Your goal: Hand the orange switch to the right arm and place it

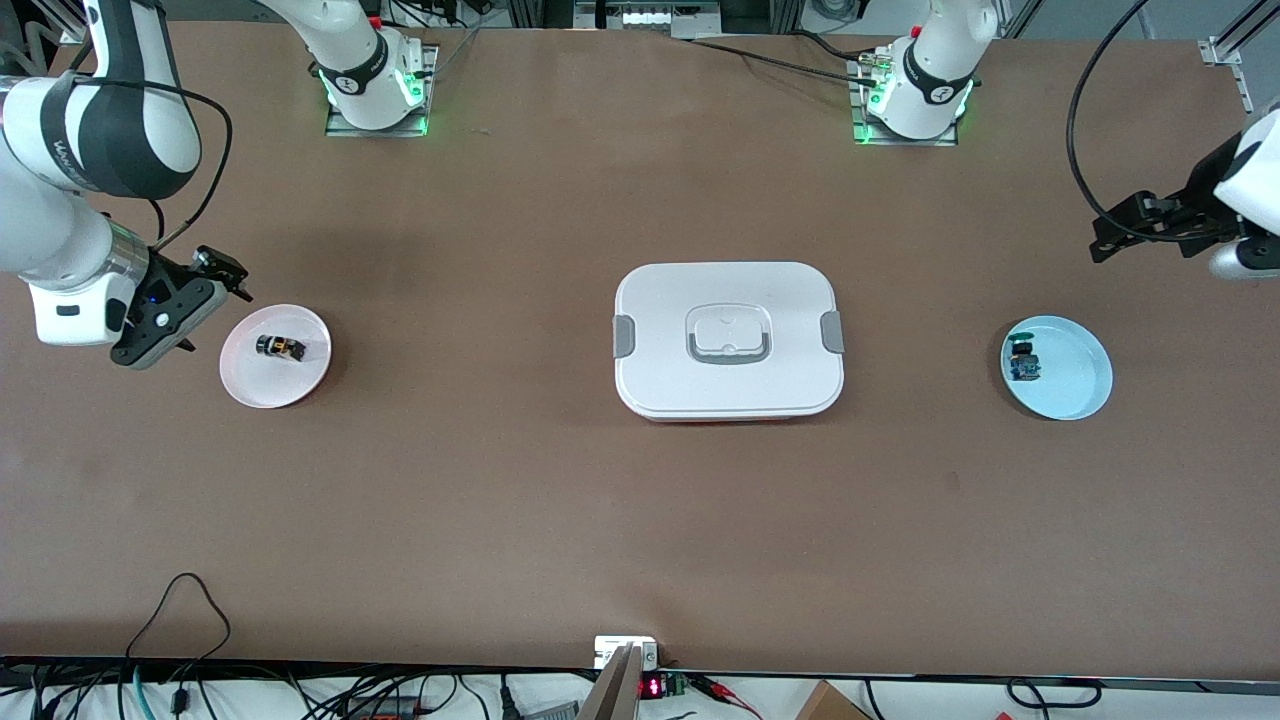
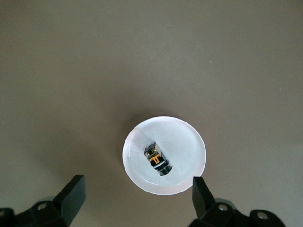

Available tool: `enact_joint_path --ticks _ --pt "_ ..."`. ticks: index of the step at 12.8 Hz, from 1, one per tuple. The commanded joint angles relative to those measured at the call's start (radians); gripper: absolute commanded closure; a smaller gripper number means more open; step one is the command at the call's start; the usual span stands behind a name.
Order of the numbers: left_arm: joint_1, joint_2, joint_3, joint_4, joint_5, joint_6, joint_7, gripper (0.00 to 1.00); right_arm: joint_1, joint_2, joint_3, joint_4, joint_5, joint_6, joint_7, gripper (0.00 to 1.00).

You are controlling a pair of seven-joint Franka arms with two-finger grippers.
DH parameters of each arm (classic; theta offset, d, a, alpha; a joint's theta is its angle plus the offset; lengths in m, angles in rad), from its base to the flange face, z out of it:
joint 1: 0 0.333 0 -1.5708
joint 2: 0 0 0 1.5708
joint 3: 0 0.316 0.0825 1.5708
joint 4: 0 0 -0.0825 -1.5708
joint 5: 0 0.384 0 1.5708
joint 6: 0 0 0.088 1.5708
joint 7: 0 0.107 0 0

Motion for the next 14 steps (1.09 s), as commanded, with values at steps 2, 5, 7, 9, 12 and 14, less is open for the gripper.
enact_joint_path --ticks 2,5,7,9,12,14 --pt "-0.064 0.011 0.069 0.027 -0.017 -0.031 0.01 0.0 0.025 -0.037 0.001 0.019 0.013 -0.13 0.32 0.0" --pt "-0.07 0.011 0.066 0.029 -0.015 -0.042 0.01 0.0 0.079 -0.042 0.002 0.102 0.012 -0.274 0.55 0.0" --pt "-0.073 0.008 0.042 0.03 -0.015 -0.048 0.004 0.0 0.079 -0.042 0.001 0.149 -0.002 -0.299 0.563 0.0" --pt "-0.076 0.009 0.017 0.033 -0.004 -0.059 0.005 0.0 0.049 -0.035 -0.009 0.185 -0.023 -0.295 0.558 0.0" --pt "-0.073 0.011 0.001 0.035 -0.001 -0.059 0.004 0.0 0.025 -0.037 -0.009 0.219 -0.082 -0.298 0.618 0.0" --pt "-0.07 0.011 0.001 0.044 -0.009 -0.059 0.007 0.0 -0.013 -0.04 -0.004 0.266 -0.071 -0.308 0.752 0.0"
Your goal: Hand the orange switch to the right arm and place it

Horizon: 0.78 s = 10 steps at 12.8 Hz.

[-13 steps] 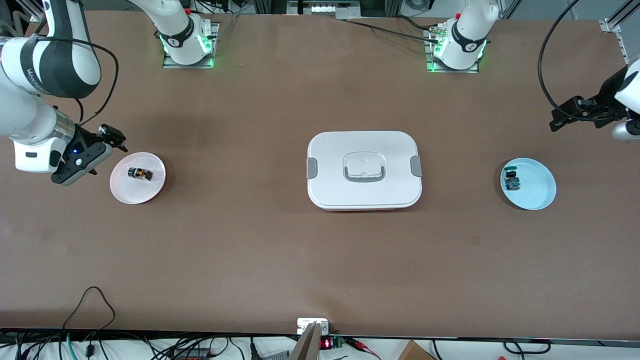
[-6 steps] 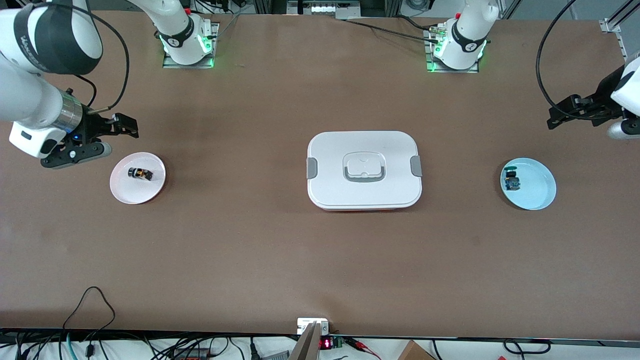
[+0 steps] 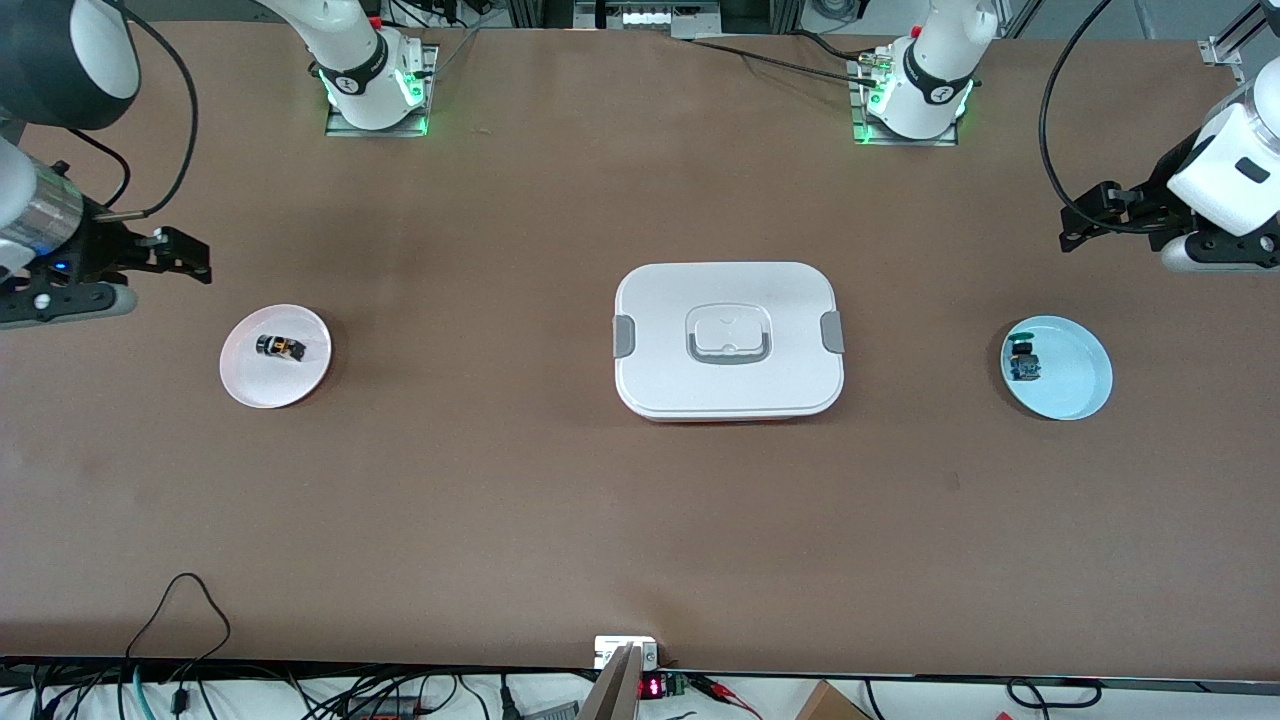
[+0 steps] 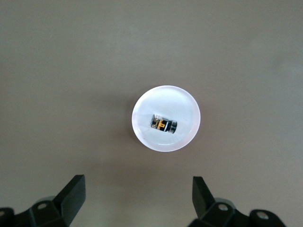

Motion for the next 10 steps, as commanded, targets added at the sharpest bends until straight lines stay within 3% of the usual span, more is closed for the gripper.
enact_joint_path --ticks 1,2,5,8,10 --pt "0.008 0.01 0.001 0.038 -0.009 -0.023 0.008 0.0 -0.064 0.003 0.018 0.088 0.0 -0.072 0.152 0.0" --pt "0.012 0.009 0.005 0.039 -0.014 -0.025 0.003 0.0 -0.104 0.008 0.022 0.112 0.001 -0.093 0.151 0.0" --pt "0.014 0.004 0.004 0.043 -0.012 -0.055 0.002 0.0 -0.222 0.008 0.139 0.125 0.012 -0.087 0.119 0.0" --pt "0.011 0.009 0.002 0.053 -0.009 -0.054 0.011 0.0 -0.205 -0.016 0.148 0.103 0.009 -0.093 0.109 0.0" --pt "0.011 0.009 0.001 0.053 -0.009 -0.054 0.012 0.0 -0.207 -0.07 0.146 0.024 0.009 -0.063 0.074 0.0"
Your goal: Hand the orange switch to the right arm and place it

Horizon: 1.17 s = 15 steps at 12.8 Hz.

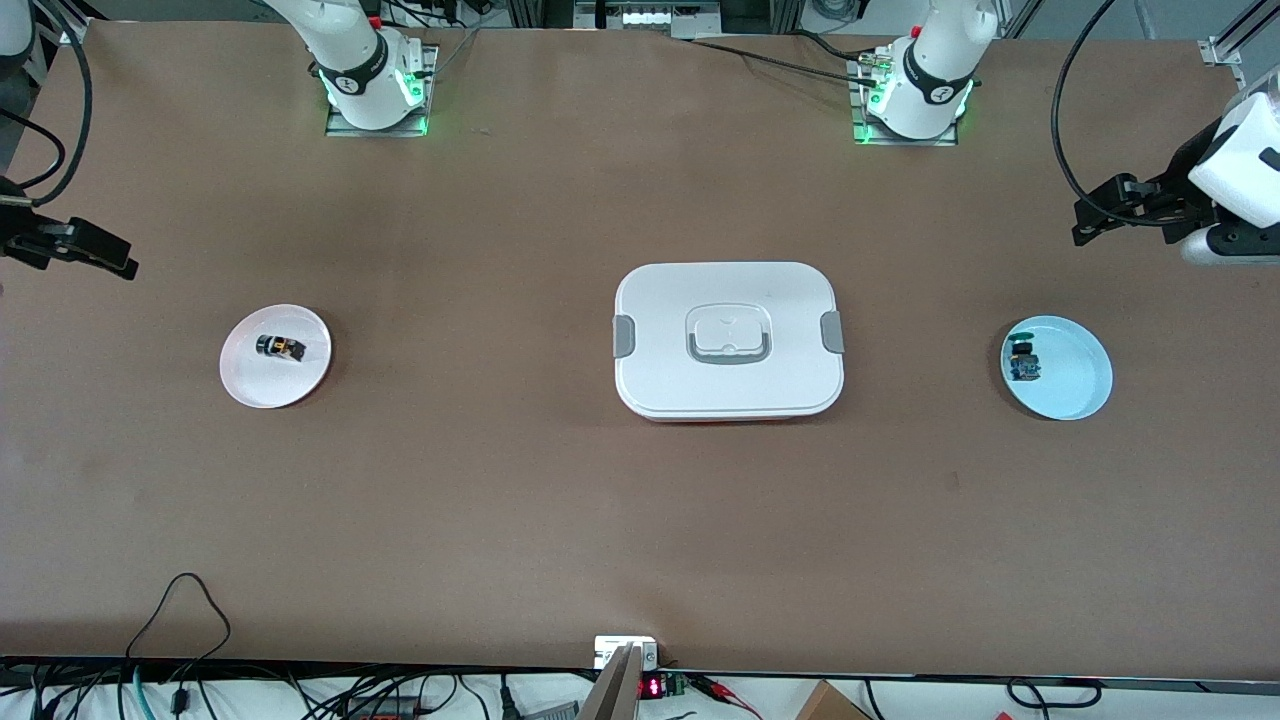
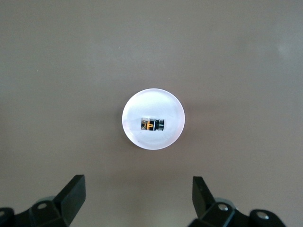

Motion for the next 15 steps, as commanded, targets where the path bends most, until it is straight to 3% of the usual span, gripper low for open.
enact_joint_path --ticks 1,9,15 --pt "0.002 0.01 -0.003 0.027 -0.011 -0.023 0.012 0.0 -0.012 -0.082 0.006 -0.109 0.007 0.044 -0.041 0.0" --pt "0.003 0.013 -0.003 0.027 -0.012 -0.023 0.012 0.0 0.013 -0.061 0.006 -0.048 0.008 0.05 -0.043 0.0" --pt "0.003 0.015 -0.001 0.025 -0.014 -0.023 0.01 0.0 0.019 -0.021 0.006 0.01 0.028 -0.02 -0.044 0.0"
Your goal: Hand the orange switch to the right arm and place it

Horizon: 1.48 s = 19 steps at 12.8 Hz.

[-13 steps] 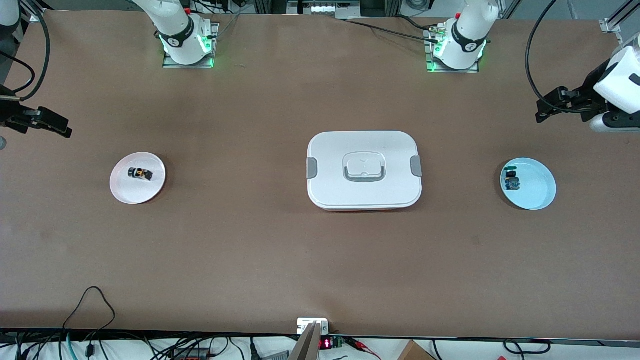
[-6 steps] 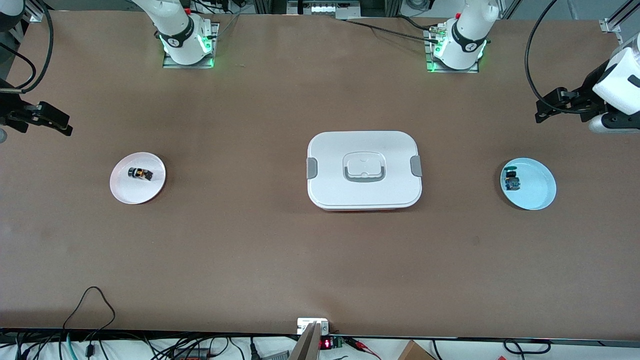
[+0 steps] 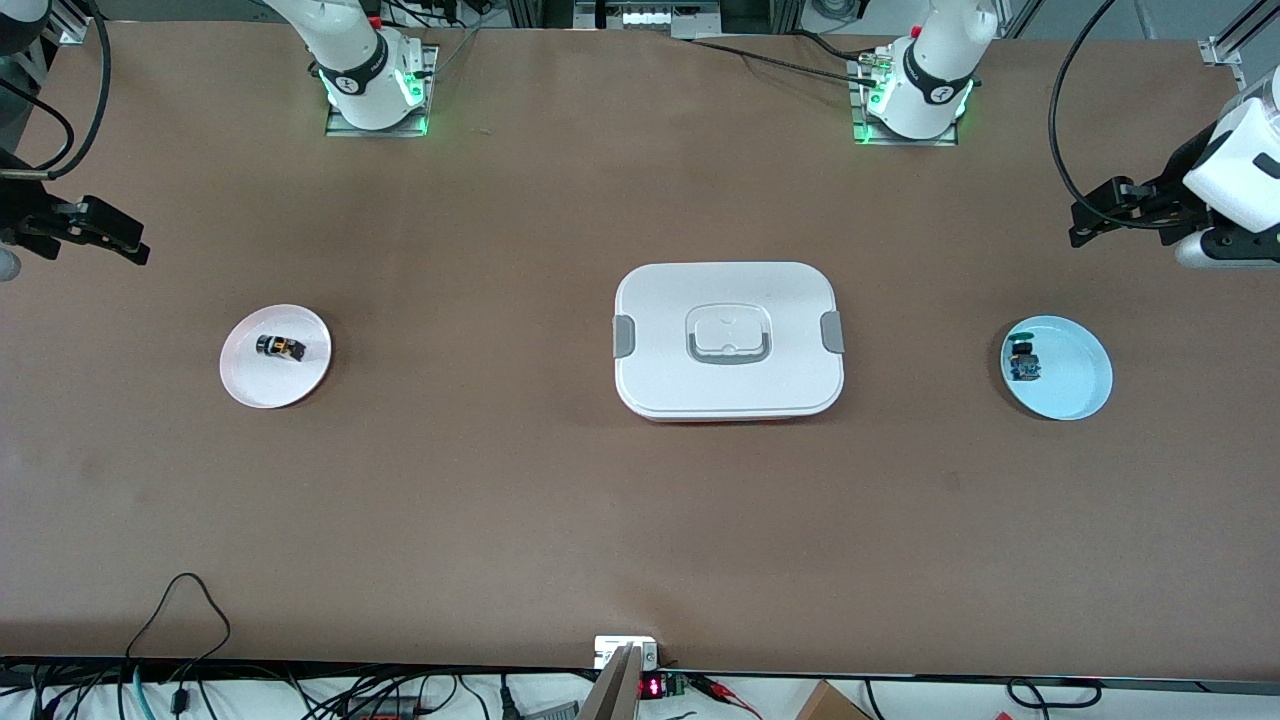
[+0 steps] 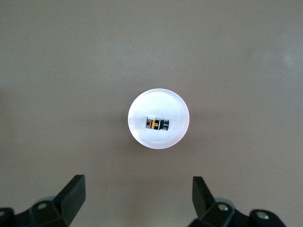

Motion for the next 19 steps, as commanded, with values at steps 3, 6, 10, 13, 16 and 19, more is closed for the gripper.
enact_joint_path --ticks 3,6,10,13,16,19 --pt "0.003 0.009 -0.002 0.025 -0.012 -0.02 0.01 0.0 0.01 0.085 0.001 0.12 0.033 -0.083 -0.002 0.0" --pt "0.003 0.009 -0.002 0.025 -0.012 -0.02 0.01 0.0 0.033 0.079 -0.002 0.114 0.025 -0.076 0.007 0.0" --pt "0.003 0.009 -0.002 0.025 -0.014 -0.02 0.01 0.0 0.029 0.059 -0.005 0.074 0.024 -0.056 0.008 0.0" --pt "0.003 0.009 0.0 0.025 -0.014 -0.02 0.01 0.0 0.029 -0.014 -0.008 -0.03 0.025 0.016 0.008 0.0" --pt "0.003 0.01 -0.002 0.025 -0.014 -0.02 0.01 0.0 0.029 -0.01 -0.008 -0.006 0.027 -0.011 0.008 0.0" --pt "0.003 0.009 0.0 0.025 -0.014 -0.02 0.01 0.0 0.033 -0.005 -0.008 -0.003 0.029 -0.01 0.007 0.0"
